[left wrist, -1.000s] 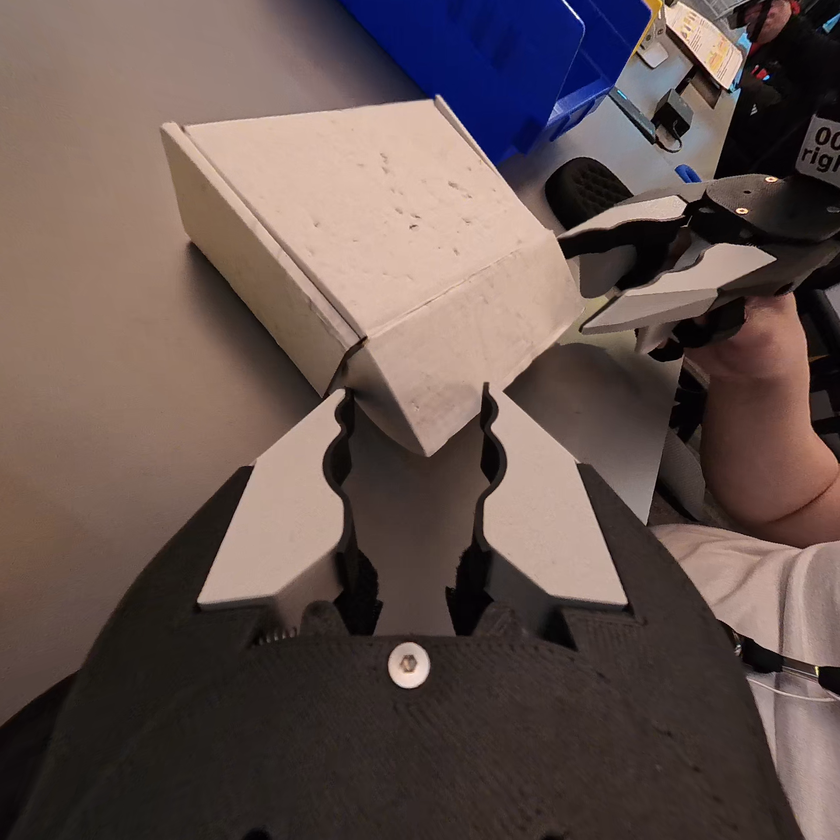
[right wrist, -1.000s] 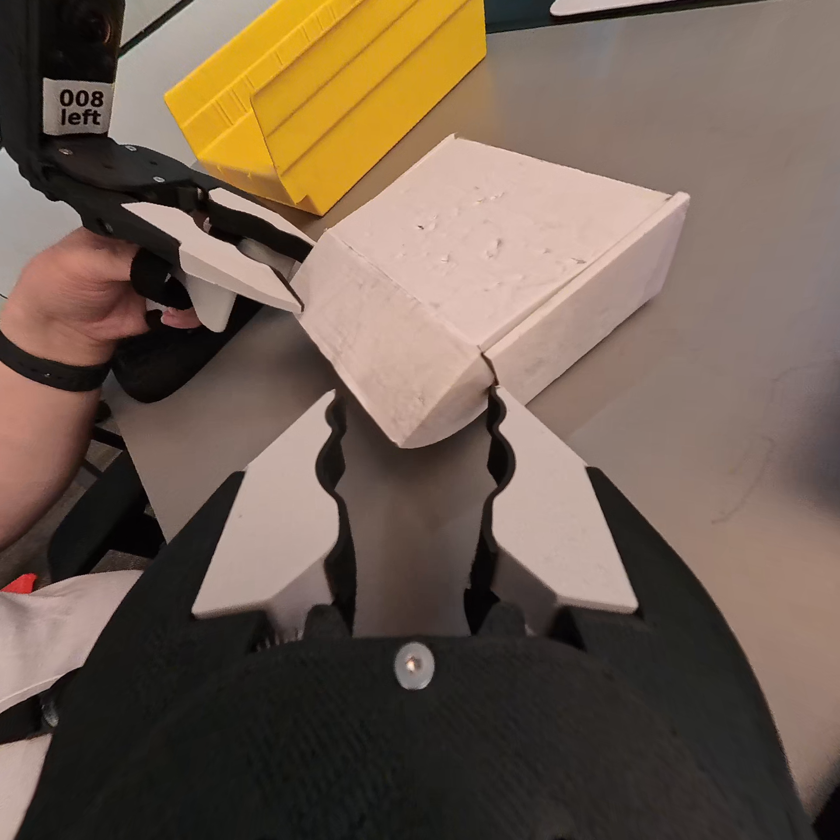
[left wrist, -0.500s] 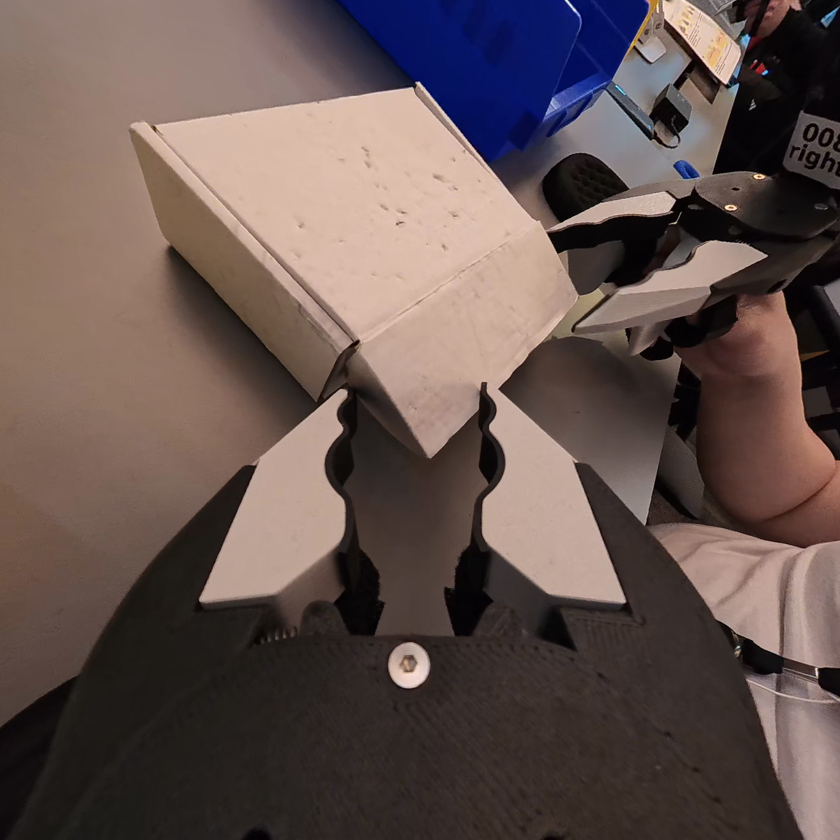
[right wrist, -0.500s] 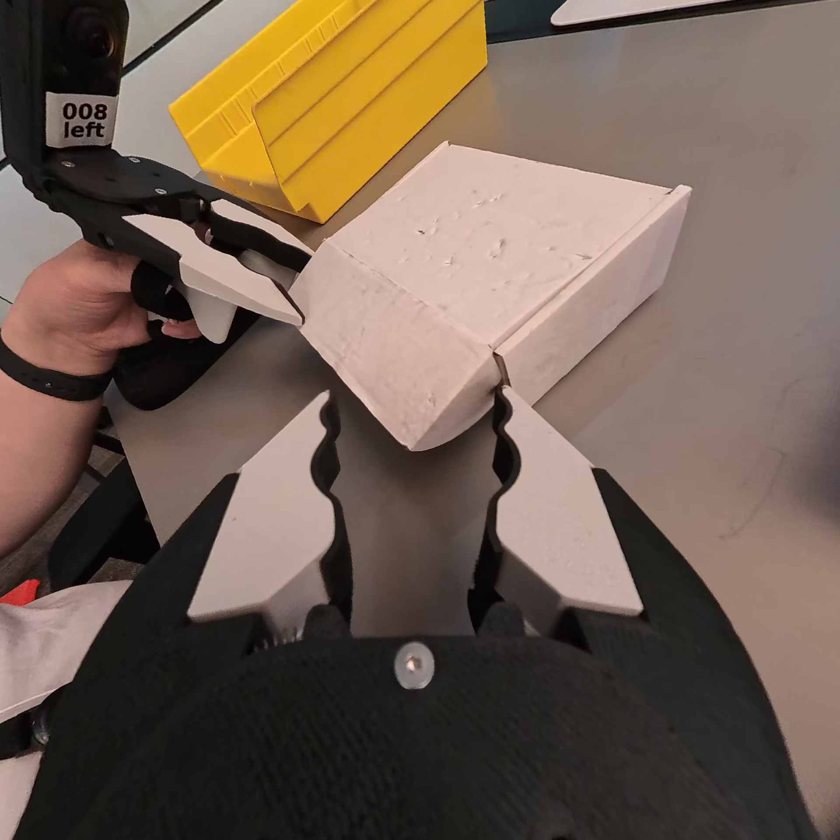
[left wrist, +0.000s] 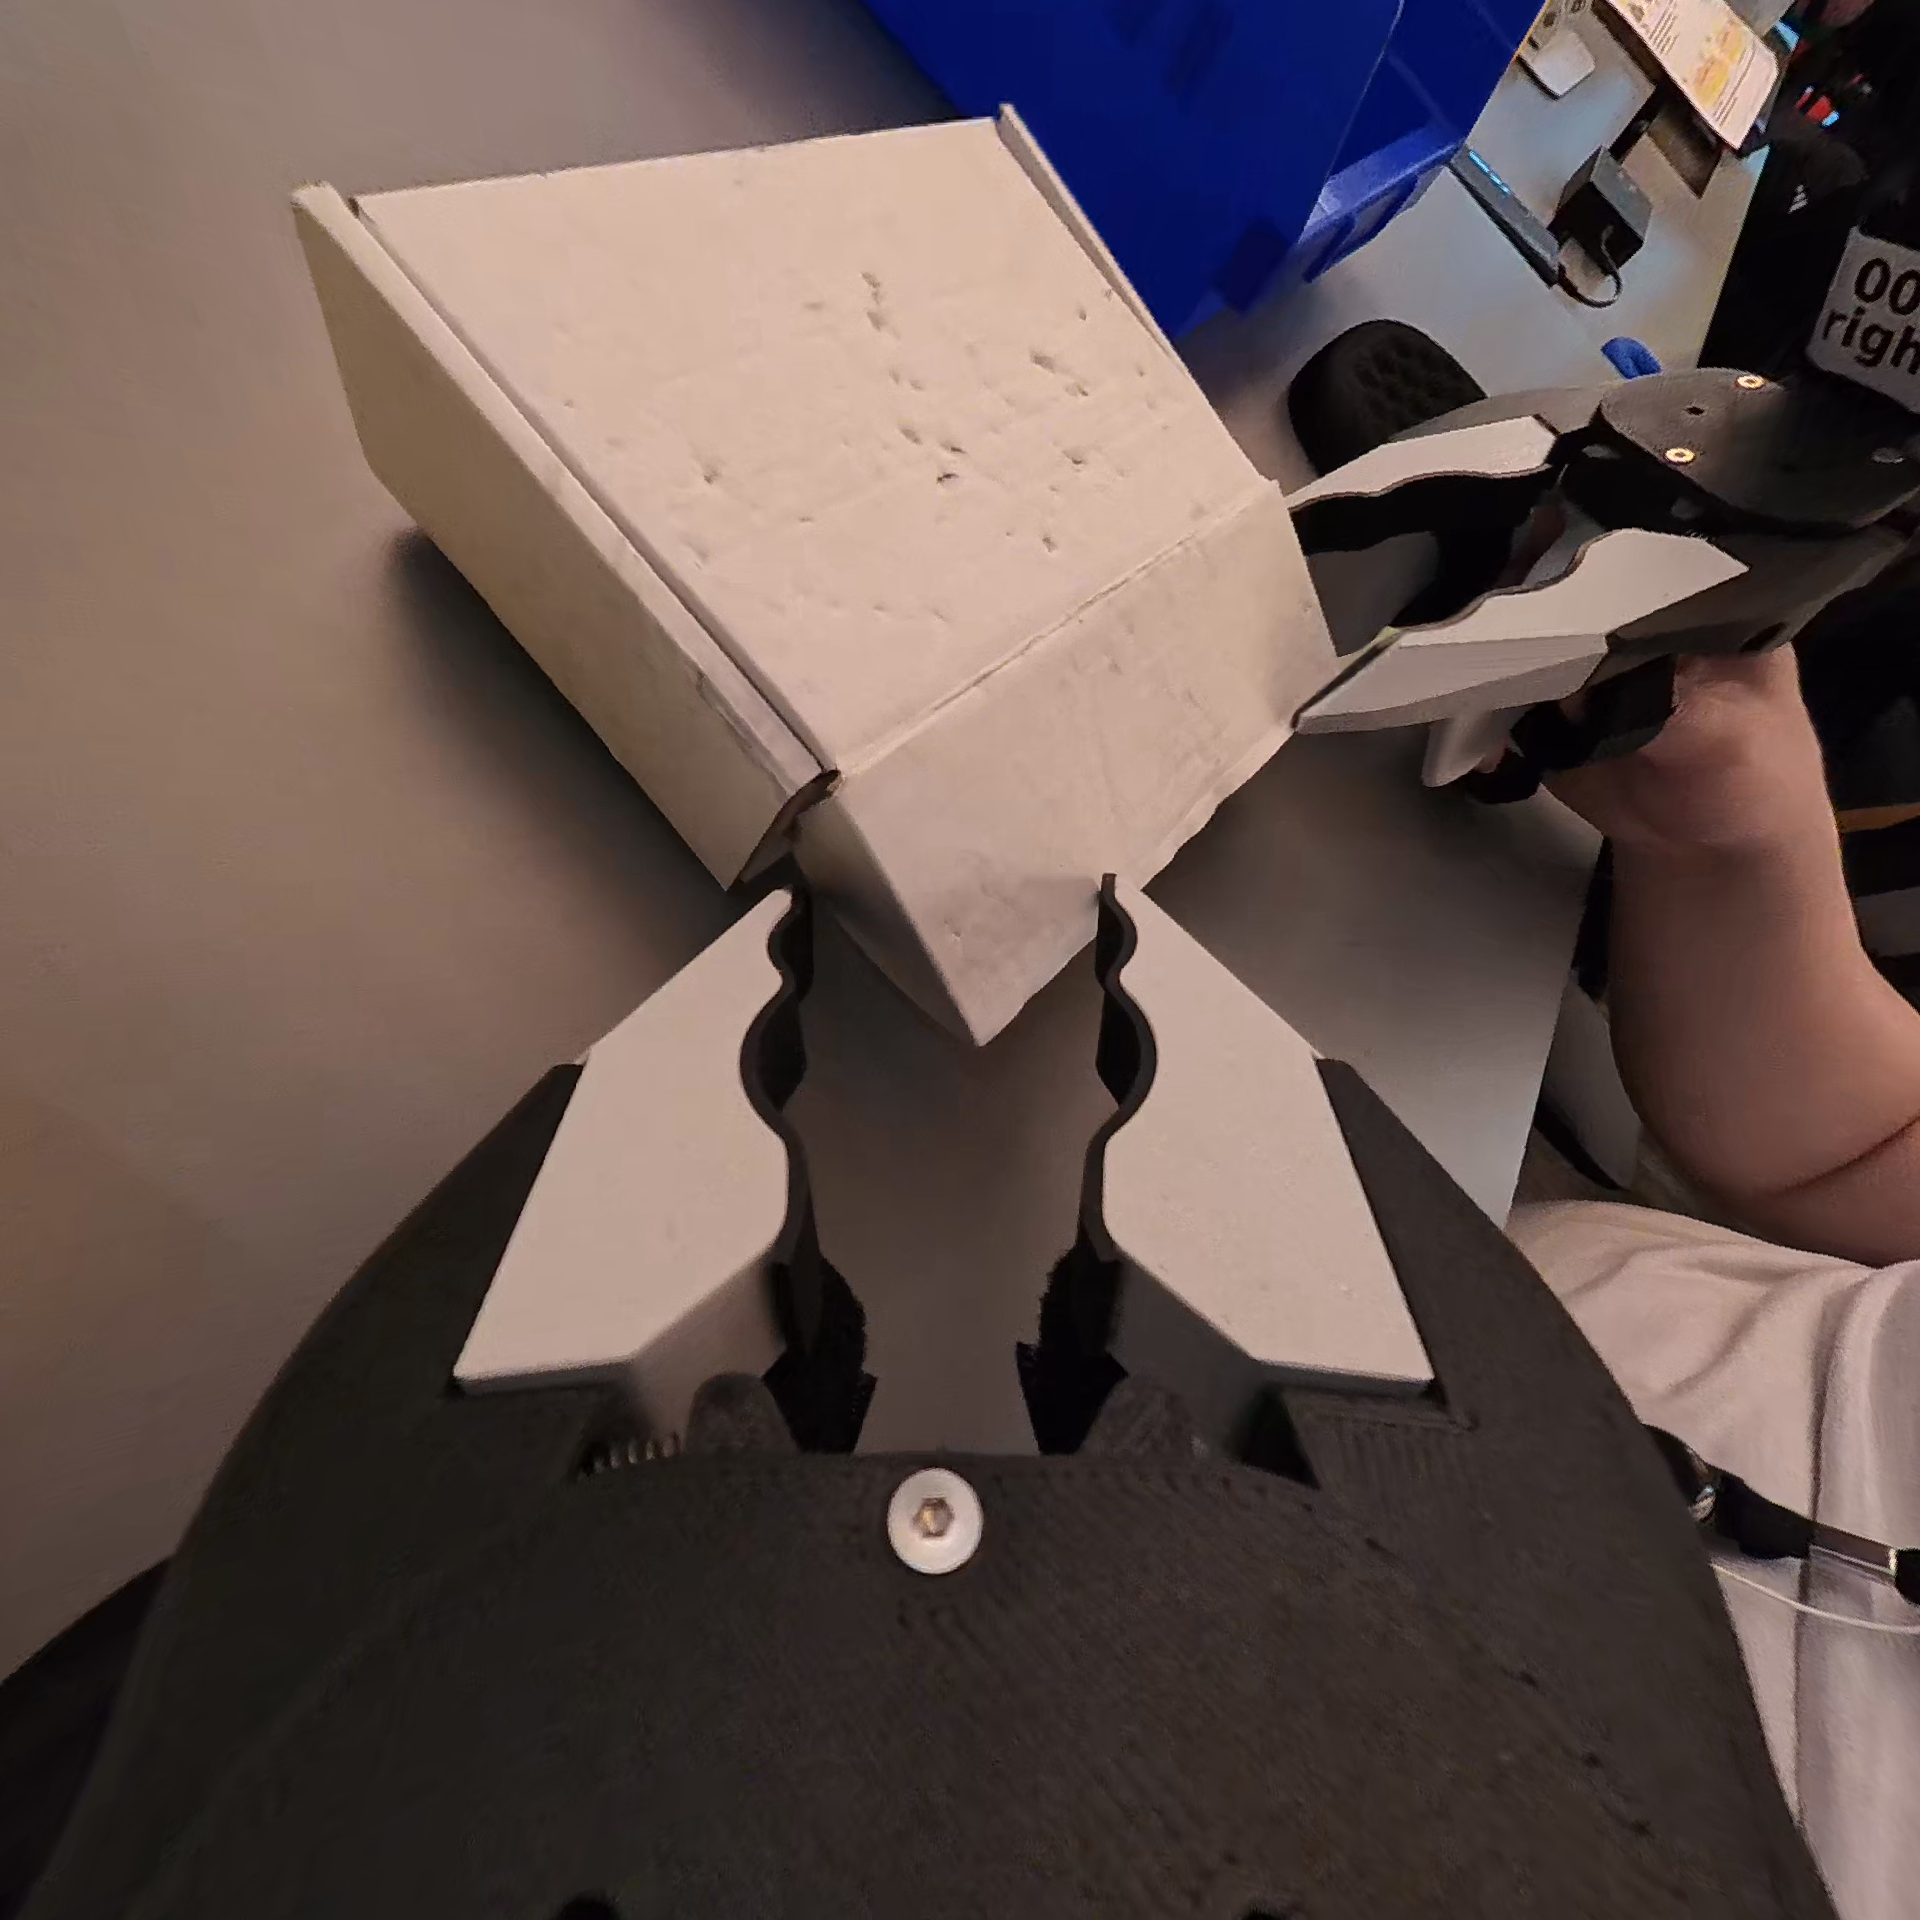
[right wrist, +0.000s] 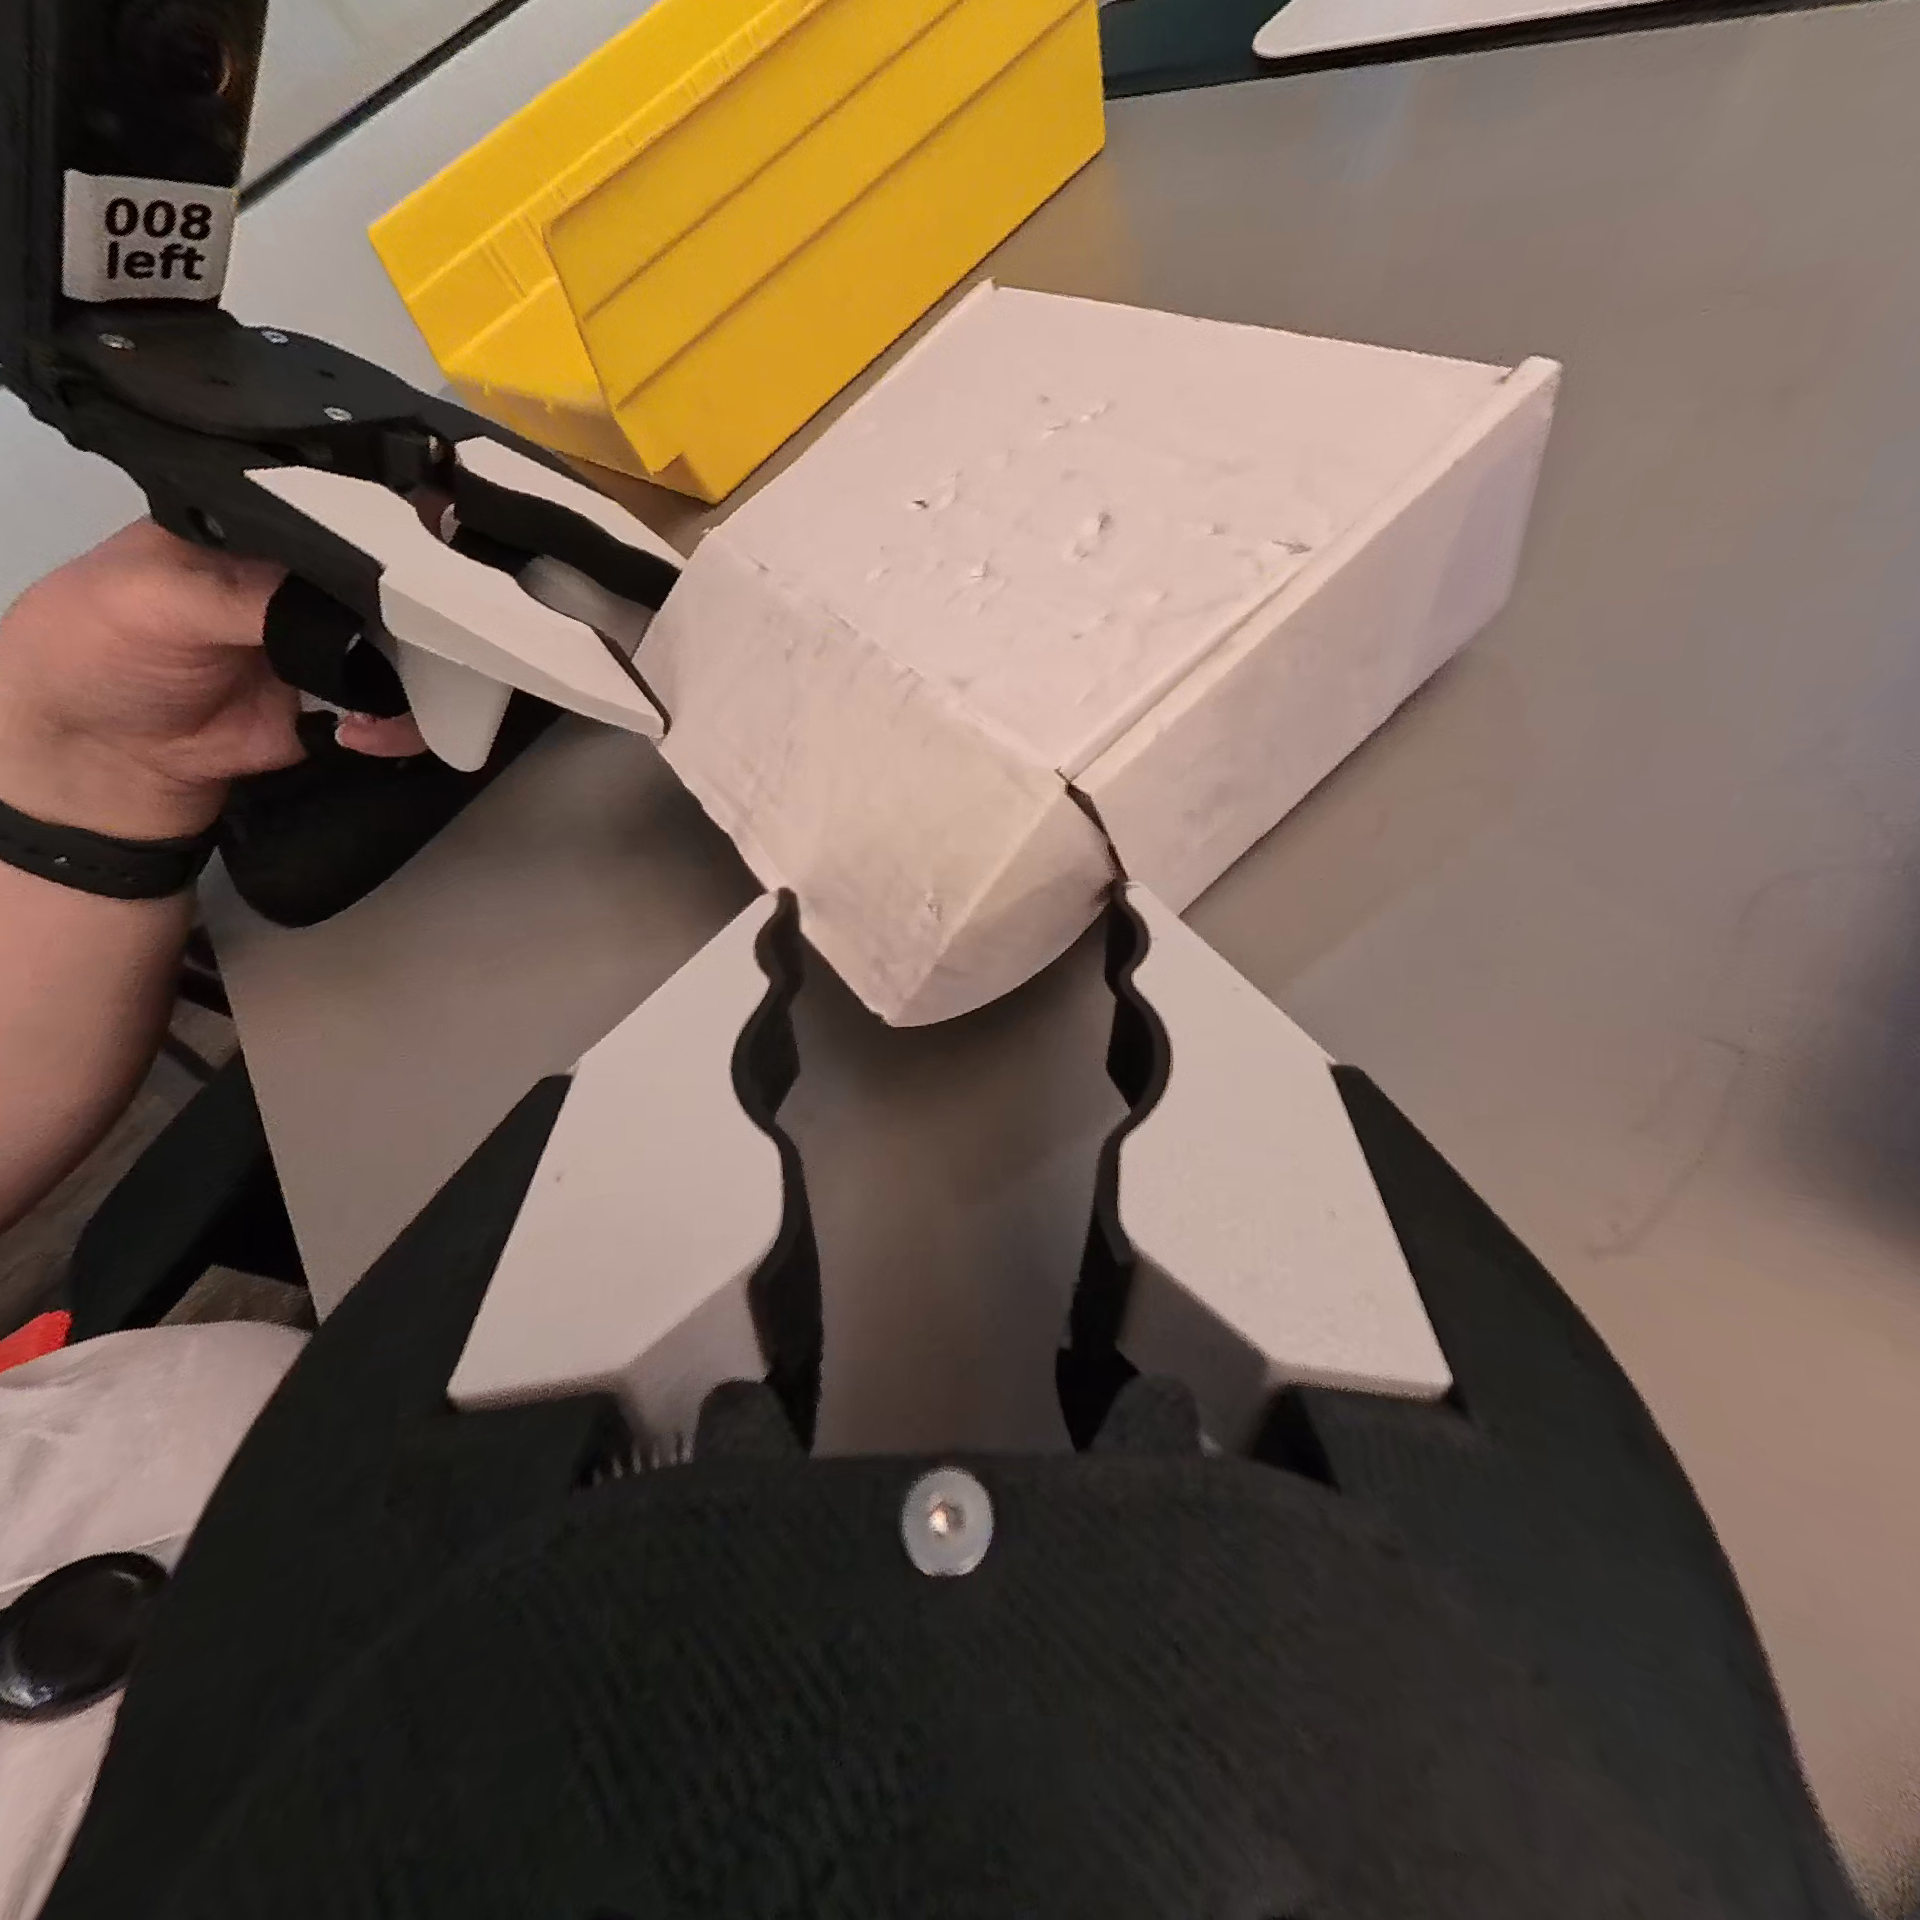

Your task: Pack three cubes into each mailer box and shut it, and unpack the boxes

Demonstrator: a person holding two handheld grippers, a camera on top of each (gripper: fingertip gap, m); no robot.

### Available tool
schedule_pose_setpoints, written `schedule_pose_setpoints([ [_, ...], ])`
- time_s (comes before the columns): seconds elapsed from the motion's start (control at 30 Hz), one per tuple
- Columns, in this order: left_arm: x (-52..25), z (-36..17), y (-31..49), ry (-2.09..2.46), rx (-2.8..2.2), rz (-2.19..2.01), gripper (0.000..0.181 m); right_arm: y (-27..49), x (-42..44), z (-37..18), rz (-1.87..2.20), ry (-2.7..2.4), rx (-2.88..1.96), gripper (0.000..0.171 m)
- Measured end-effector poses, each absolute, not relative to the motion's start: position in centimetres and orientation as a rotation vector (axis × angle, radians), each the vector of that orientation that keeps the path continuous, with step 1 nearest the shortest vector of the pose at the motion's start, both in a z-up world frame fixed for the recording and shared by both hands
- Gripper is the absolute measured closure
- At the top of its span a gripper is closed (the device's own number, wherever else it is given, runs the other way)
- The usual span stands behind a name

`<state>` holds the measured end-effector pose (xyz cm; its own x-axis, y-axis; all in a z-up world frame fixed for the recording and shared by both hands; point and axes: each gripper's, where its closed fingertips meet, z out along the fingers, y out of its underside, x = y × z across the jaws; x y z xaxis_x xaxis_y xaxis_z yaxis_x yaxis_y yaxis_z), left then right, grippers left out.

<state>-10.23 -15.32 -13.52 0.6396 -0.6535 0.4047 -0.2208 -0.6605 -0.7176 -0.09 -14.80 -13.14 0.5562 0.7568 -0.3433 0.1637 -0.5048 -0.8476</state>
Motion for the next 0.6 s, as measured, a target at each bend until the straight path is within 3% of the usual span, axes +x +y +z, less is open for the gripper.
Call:
schedule_pose_setpoints([
  [0.6, -10.14, -13.87, -15.29, 0.72, -2.233, -0.854, 0.127, -14.62, -0.35, -13.21, 0.832, -0.806, -1.959, 0.112],
])
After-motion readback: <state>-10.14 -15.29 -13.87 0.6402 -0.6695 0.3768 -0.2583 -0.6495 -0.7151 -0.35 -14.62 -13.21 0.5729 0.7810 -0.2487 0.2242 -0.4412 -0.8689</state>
